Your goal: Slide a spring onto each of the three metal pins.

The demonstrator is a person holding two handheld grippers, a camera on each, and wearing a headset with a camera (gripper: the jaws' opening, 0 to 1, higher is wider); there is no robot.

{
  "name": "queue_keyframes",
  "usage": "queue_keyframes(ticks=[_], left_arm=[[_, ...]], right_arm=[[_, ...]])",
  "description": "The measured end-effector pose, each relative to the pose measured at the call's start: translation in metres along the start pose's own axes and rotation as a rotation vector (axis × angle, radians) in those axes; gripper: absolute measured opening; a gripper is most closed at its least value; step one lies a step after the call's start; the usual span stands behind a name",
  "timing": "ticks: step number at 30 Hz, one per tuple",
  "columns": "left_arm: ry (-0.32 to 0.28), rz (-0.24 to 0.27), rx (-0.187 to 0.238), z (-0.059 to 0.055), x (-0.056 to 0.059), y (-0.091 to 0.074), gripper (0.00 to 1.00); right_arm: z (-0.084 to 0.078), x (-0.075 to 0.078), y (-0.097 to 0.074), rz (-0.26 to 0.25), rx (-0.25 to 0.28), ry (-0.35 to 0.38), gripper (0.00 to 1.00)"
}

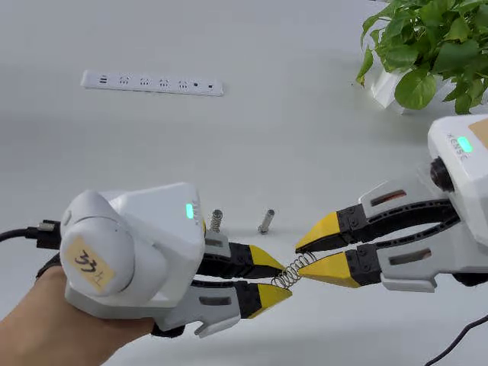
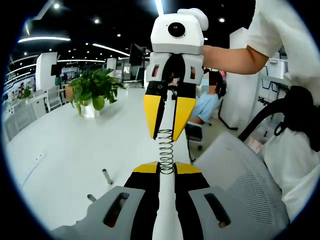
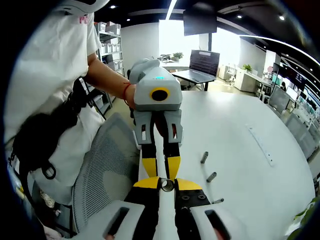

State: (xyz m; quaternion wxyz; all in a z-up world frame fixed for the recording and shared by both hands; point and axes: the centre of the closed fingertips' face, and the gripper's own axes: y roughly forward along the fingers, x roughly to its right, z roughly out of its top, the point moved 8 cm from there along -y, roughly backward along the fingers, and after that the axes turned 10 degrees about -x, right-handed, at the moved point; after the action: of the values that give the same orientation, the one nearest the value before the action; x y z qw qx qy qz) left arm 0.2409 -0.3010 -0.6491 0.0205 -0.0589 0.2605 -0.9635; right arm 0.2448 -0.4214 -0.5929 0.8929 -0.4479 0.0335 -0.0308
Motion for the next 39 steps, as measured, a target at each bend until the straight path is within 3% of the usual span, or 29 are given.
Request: queue_keyframes(ticks=[11,17,20,24,32,39], left_arm=[[0.001,0.005,0.019,0.001,0.001,-0.002,0.06],[-0.005,0.011,0.031,0.000,0.001,-0.003,0.06],[-0.005,0.015,0.039,0.001,0.001,-0.003,0.06],[-0.005,0.020,0.049,0.003,0.000,-0.003,0.06],[-0.011,0.029,0.066,0.004,-0.001,-0.003,0.06],[-0.018,0.033,0.075,0.004,-0.002,-0.004,0.06]], right_arm=[[0.008,0.004,-0.008,0.034,-0.048,-0.008,0.12],[0.011,0.004,-0.007,0.088,-0.115,-0.046,0.14],[0.013,0.004,-0.003,0.113,-0.180,-0.093,0.14],[0.019,0.006,0.001,0.132,-0.211,-0.127,0.13],[0.018,0.012,0.008,0.172,-0.263,-0.165,0.12],[0.018,0.013,0.008,0.177,-0.276,-0.180,0.09]])
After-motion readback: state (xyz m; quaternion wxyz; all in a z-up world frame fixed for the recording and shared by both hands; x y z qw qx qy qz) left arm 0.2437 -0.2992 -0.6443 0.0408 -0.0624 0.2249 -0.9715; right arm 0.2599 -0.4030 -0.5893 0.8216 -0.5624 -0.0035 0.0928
